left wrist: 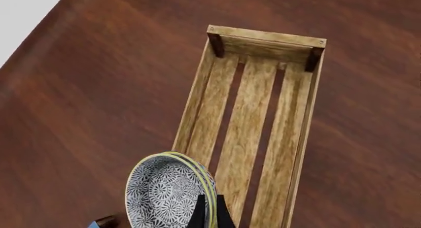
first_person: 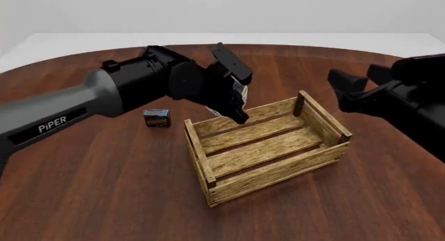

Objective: Stack the right bowl on the left bowl and place them in the tray.

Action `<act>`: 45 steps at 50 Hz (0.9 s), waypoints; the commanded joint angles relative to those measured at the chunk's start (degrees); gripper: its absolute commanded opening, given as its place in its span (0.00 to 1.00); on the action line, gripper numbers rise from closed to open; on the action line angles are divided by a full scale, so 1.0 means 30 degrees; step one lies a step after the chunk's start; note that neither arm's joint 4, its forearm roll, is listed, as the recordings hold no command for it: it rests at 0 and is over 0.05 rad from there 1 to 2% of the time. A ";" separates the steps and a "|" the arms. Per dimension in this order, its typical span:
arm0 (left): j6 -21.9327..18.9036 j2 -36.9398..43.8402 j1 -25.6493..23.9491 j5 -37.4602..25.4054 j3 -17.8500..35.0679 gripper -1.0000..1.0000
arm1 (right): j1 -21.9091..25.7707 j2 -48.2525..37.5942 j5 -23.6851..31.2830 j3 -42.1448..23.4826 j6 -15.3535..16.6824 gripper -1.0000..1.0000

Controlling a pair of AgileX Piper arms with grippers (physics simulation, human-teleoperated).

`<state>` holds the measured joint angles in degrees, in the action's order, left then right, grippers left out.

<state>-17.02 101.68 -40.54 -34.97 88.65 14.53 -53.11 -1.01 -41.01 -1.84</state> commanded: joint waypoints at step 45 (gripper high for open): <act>0.0383 0.6468 -0.1158 0.1624 0.1721 0.00 | -0.0642 0.0503 0.0220 -0.0080 -0.0343 1.00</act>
<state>-18.16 115.78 -45.60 -33.73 92.72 12.39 -51.75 -0.47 -41.26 -2.68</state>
